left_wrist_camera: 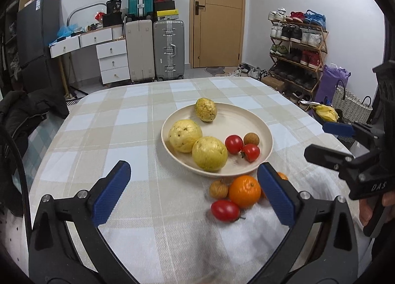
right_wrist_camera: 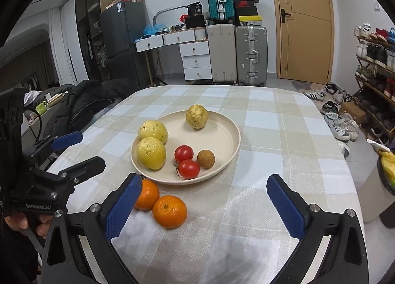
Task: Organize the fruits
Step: 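Withdraw both grippers from the plate toward the oranges and tomato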
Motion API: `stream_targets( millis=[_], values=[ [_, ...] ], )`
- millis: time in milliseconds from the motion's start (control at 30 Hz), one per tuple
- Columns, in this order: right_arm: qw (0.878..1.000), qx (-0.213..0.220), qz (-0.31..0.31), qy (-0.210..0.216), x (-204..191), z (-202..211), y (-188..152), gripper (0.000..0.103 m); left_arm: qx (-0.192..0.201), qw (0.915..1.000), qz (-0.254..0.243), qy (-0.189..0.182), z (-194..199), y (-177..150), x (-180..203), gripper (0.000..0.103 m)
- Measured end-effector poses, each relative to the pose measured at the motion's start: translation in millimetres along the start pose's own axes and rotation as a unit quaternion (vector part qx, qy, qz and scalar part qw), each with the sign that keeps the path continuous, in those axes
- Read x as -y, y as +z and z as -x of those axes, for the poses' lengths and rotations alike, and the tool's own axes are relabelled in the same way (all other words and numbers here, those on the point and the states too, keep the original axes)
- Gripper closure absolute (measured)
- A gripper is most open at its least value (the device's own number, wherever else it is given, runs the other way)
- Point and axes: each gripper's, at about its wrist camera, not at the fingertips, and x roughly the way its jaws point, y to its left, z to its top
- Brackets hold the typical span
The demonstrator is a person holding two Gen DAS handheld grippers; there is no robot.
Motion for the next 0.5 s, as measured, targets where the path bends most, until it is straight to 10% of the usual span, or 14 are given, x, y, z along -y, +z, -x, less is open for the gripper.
stream_targets(
  millis=[500],
  values=[
    [0.999,-0.034,0.009,-0.002,-5.3,-13.8,-11.3,0.0,-0.01,0.9999,-0.011,0.005,10.2,-8.2,0.3,0.001]
  ],
)
